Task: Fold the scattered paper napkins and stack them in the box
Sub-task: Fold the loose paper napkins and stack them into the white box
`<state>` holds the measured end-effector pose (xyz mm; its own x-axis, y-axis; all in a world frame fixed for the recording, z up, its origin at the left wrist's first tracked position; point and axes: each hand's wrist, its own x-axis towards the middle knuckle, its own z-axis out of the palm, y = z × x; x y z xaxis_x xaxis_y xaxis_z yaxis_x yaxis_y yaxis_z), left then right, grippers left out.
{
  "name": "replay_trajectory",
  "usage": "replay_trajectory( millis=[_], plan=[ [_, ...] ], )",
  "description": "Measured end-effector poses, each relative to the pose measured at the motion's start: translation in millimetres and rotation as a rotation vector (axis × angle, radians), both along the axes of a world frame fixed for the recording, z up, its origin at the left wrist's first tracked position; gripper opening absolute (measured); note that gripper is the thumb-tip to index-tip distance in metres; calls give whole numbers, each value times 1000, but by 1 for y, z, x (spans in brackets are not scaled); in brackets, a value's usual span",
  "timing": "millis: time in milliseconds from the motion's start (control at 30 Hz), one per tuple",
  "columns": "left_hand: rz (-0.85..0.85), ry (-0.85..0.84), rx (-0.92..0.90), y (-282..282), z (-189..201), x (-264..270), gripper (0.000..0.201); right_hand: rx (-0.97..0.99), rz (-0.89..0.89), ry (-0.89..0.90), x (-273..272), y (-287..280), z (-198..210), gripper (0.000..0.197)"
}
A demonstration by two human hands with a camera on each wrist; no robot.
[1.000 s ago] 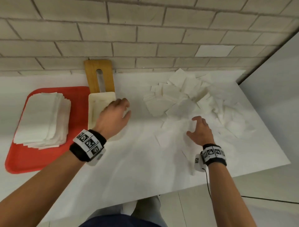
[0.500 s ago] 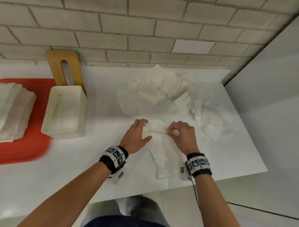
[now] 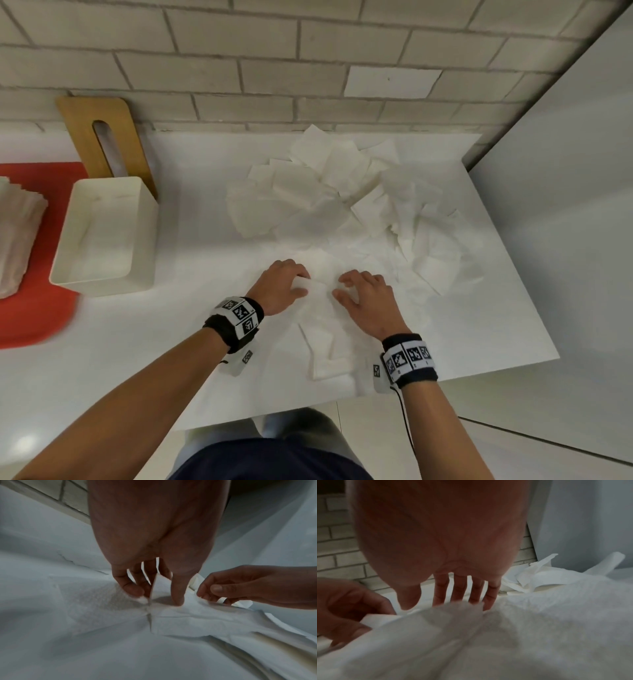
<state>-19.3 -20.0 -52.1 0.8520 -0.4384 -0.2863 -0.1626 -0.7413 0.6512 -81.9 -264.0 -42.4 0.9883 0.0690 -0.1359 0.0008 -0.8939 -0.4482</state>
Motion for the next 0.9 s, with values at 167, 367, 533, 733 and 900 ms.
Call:
replay_trajectory(
  millis=[167,367,533,733,900],
  plan=[
    [80,-115,-316,3,39,-3,11,96,109,-61,18,19,25,26],
    [468,146,-700,7,75,-7,31,448,-29,-327,17,53,75,36],
    [736,51,-778,16,79,-3,22,555,-291,-480,12,50,85,25],
    [533,196,-922,-11,109,-24,42,537,-274,-498,10,73,82,20],
    [620,177,-945,-6,102,-20,27,620,-299,-467,6,101,70,21]
  ],
)
